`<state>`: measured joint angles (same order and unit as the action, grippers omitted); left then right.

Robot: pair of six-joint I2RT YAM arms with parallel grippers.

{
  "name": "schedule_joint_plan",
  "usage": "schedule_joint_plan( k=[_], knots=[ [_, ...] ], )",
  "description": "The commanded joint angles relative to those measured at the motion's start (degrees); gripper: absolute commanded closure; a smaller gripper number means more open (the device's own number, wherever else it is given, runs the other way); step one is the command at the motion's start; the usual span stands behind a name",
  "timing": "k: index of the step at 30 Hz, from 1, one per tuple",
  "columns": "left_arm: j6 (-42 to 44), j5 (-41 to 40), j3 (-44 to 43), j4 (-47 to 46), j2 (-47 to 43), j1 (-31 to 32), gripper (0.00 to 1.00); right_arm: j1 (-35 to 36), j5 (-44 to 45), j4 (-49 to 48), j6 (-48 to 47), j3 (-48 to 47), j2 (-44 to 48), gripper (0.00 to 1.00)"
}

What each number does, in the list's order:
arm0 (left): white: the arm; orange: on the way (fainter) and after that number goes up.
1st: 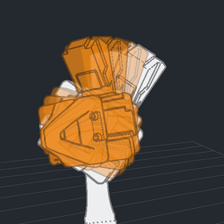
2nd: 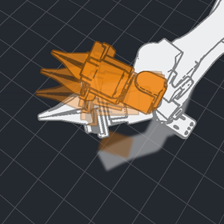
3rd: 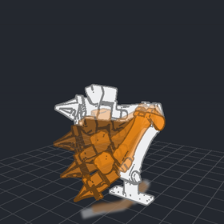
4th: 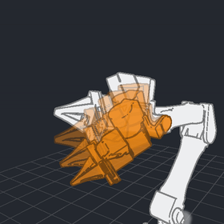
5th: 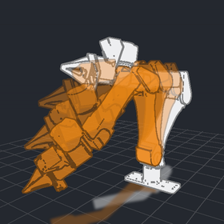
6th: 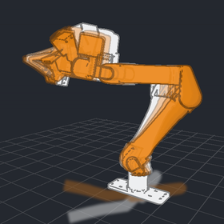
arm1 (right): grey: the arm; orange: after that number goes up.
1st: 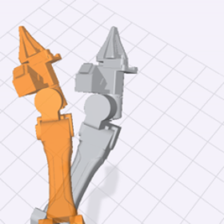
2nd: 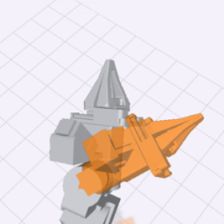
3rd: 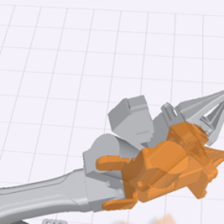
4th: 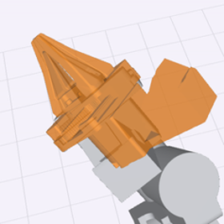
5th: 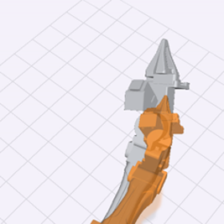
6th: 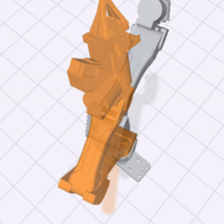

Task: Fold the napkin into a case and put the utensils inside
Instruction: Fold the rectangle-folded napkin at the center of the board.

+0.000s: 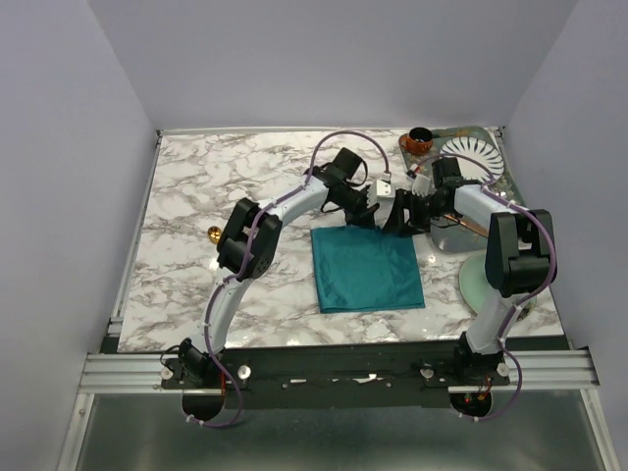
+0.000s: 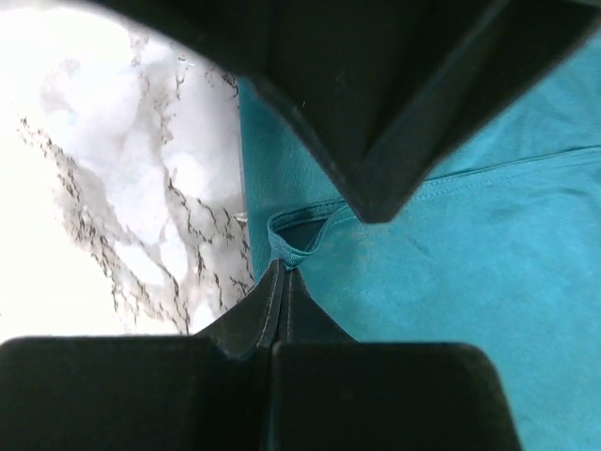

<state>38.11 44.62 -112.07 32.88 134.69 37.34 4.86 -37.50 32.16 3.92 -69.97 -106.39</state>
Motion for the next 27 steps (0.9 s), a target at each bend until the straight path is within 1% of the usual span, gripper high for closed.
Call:
schedule_joint_plan(
  k=[1,7,12,14,19,24,27],
  knots=[
    [-1.54,8.98,-2.36,2.18,-2.68,-1.75,1.00,0.06,-3.98,-6.84,-2.17,3.00,0.57,0.25],
    [-2.34,11.54,-2.98,2.18,-2.42,-2.45,1.00,0.94,-7.06,-9.66,-1.73,4.14,-0.48,0.27],
    [-2.42,13.47,-2.98,1.92,-2.42,-3.24,1.00,1.20,-10.13,-10.36,-1.64,4.67,-2.42,0.27],
    [-2.34,13.65,-3.15,1.92,-2.33,-3.50,1.00,1.20,-12.41,-10.37,-1.38,4.93,-2.86,0.28],
    [-3.12,14.79,-3.15,1.31,-2.15,-3.77,1.00,1.99,-14.45,-10.45,-0.41,5.90,-4.52,0.30],
    [-3.22,14.71,-3.07,1.13,-1.98,-4.12,1.00,1.99,-15.85,-10.80,0.29,7.65,-5.32,0.35],
    [-3.22,14.44,-2.98,1.04,-1.98,-4.38,1.00,1.99,-16.73,-10.81,0.65,8.80,-4.88,0.41]
  ],
)
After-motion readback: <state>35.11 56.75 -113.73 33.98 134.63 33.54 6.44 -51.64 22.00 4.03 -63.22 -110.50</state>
